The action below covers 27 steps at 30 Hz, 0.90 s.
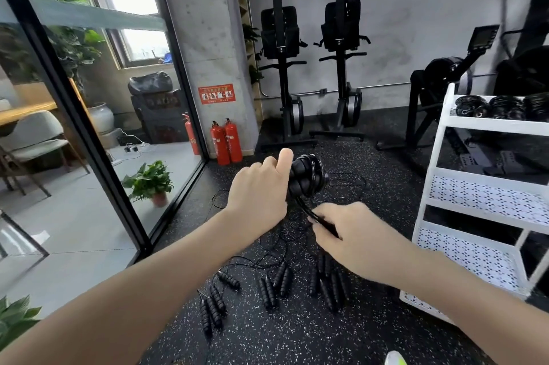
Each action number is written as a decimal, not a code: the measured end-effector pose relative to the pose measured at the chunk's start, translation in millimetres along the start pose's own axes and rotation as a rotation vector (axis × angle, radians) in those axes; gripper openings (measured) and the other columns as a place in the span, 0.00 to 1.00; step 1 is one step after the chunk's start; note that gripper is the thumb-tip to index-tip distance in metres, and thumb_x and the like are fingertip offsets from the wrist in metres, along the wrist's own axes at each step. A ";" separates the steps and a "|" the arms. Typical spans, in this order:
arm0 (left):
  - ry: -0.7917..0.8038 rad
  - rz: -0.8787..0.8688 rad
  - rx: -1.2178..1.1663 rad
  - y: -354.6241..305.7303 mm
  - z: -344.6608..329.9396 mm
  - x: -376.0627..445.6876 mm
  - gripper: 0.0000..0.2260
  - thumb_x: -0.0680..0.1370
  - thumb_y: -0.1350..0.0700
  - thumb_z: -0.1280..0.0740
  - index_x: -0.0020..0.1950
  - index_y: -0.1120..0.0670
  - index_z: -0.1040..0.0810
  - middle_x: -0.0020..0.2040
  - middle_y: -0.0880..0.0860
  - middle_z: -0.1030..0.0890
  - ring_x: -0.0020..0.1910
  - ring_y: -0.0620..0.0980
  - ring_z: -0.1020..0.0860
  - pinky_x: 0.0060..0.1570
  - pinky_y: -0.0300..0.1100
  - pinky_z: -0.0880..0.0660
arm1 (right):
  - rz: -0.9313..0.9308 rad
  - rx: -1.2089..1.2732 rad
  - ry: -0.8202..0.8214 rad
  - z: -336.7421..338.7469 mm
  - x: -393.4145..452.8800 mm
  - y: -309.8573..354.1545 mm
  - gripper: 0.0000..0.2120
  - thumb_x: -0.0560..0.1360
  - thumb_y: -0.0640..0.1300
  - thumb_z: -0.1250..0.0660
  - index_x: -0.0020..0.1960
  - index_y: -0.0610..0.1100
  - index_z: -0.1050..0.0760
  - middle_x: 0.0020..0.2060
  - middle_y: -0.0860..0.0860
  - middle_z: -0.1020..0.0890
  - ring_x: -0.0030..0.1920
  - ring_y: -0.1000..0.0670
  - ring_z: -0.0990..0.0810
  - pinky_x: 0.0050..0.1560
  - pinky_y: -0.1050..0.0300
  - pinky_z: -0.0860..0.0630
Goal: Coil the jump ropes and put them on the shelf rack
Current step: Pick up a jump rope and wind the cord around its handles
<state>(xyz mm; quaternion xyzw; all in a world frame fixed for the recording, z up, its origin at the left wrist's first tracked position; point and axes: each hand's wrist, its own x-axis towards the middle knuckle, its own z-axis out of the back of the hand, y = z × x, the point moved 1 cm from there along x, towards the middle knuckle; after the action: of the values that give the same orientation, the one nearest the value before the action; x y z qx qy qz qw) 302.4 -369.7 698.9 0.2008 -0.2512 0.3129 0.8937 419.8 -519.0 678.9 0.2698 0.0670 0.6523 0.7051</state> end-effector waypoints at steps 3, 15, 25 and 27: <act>-0.064 -0.112 0.003 1.9 -3.3 -7.5 0.31 0.69 0.54 0.25 0.63 0.50 0.42 0.47 0.51 0.24 0.42 0.55 0.21 0.36 0.46 0.35 | 0.065 -0.263 -0.111 23.3 1.7 5.3 0.11 0.80 0.53 0.40 0.56 0.53 0.22 0.31 0.53 0.21 0.30 0.52 0.23 0.39 0.53 0.23; -0.208 -0.480 -0.095 5.1 -12.4 -26.5 0.21 0.74 0.51 0.31 0.66 0.50 0.29 0.51 0.48 0.21 0.44 0.52 0.22 0.47 0.50 0.29 | 0.257 -0.228 -0.099 78.0 38.1 -10.5 0.18 0.65 0.68 0.26 0.44 0.55 0.19 0.33 0.58 0.25 0.38 0.56 0.25 0.39 0.56 0.29; -0.486 -0.489 -0.224 8.9 6.8 -23.9 0.22 0.72 0.58 0.27 0.65 0.54 0.28 0.53 0.53 0.17 0.48 0.55 0.19 0.49 0.53 0.26 | 0.250 0.253 0.031 45.6 50.8 -41.1 0.12 0.81 0.36 0.36 0.54 0.50 0.17 0.48 0.52 0.15 0.52 0.53 0.17 0.54 0.58 0.24; -0.566 -0.463 -0.267 5.4 11.1 -22.0 0.21 0.73 0.58 0.28 0.65 0.54 0.27 0.53 0.53 0.16 0.48 0.55 0.18 0.48 0.54 0.25 | 0.251 0.334 -0.056 25.0 46.4 -32.9 0.14 0.81 0.30 0.43 0.49 0.38 0.19 0.42 0.44 0.18 0.45 0.47 0.20 0.46 0.58 0.24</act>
<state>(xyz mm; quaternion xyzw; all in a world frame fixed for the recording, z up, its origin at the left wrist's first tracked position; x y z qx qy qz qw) 280.3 -381.7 696.2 0.2127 -0.4742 -0.0004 0.8543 466.5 -482.1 696.5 0.4072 0.1203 0.7073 0.5653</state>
